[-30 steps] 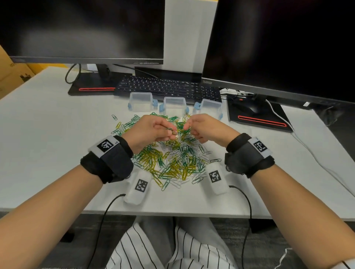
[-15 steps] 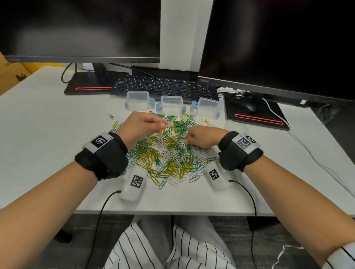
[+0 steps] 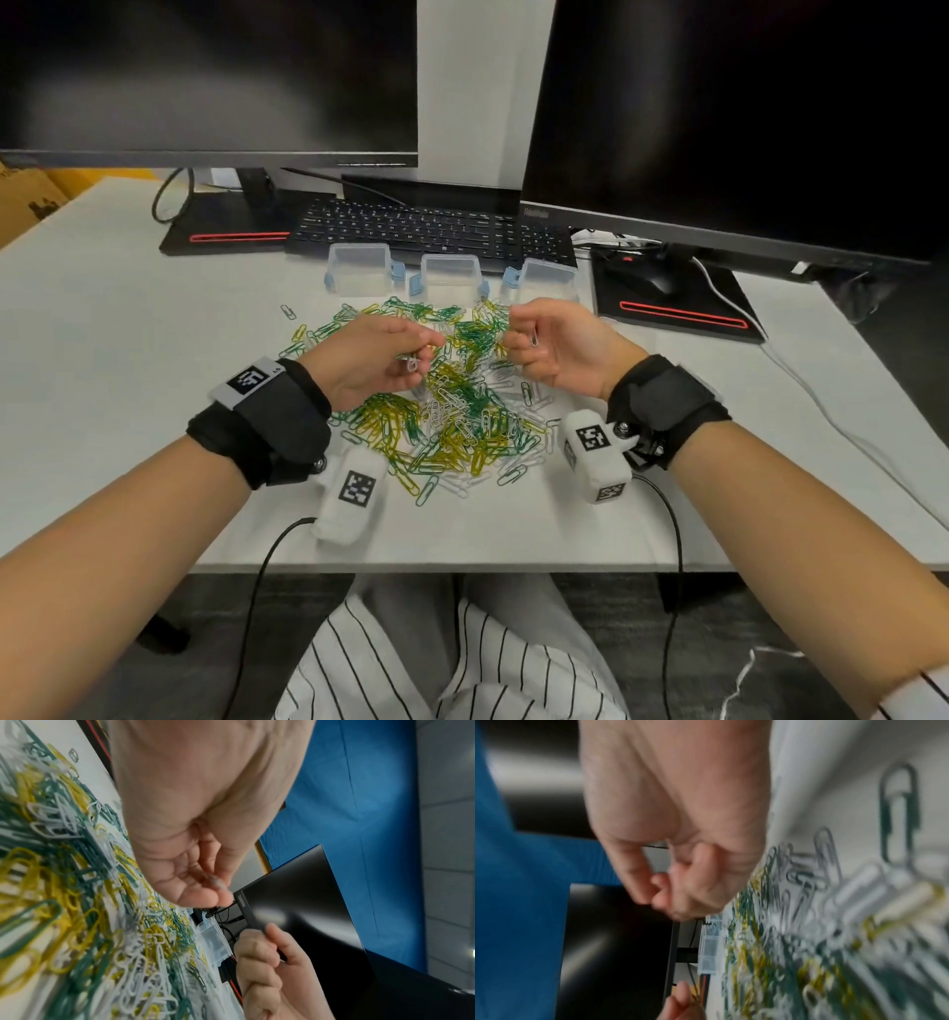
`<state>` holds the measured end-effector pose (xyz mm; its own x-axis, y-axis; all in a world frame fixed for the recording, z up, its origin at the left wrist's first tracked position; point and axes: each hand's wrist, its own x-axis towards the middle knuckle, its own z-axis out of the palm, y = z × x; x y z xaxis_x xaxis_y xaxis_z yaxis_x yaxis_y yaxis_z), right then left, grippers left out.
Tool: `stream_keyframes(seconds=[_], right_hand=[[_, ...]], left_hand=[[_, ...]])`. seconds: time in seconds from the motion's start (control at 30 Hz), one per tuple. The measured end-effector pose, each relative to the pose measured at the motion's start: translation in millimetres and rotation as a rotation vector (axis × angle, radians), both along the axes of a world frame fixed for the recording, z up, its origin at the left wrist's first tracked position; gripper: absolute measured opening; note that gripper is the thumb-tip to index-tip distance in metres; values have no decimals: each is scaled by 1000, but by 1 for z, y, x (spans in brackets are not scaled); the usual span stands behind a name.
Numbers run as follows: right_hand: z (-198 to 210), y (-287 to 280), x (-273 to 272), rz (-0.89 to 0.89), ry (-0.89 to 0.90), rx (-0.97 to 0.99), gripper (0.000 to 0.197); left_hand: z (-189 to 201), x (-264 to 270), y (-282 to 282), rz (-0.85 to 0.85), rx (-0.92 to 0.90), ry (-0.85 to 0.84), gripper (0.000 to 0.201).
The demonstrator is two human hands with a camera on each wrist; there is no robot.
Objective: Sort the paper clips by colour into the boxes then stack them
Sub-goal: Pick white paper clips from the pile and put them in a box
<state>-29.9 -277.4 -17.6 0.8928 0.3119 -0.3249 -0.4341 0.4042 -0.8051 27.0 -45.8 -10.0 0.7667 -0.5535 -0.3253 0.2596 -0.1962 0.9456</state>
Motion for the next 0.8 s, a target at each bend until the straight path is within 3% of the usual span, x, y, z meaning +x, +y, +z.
stream_keyframes(seconds=[0.1, 0.23, 0.3, 0.43, 0.6, 0.73, 0.8], right_hand=[[0, -4, 0, -38, 64, -426, 28], [12, -1, -9, 247, -203, -1333, 24], [14, 7, -10, 369, -303, -1593, 37], [4, 14, -6, 466, -333, -1720, 47], [1, 20, -5, 550, -347, -1725, 25], [0, 19, -4, 614, -364, -1826, 14], [0, 17, -4, 631, -381, -1857, 16]], left_hand=[[0, -1, 3, -71, 151, -124, 21], [0, -7, 5, -320, 578, -511, 31], [-1, -11, 2, -370, 728, -597, 34], [0, -18, -7, -457, 875, -650, 34], [1, -12, -4, -458, 889, -652, 16], [4, -7, -1, -283, 621, -601, 9], [7, -9, -3, -237, 321, -277, 10]])
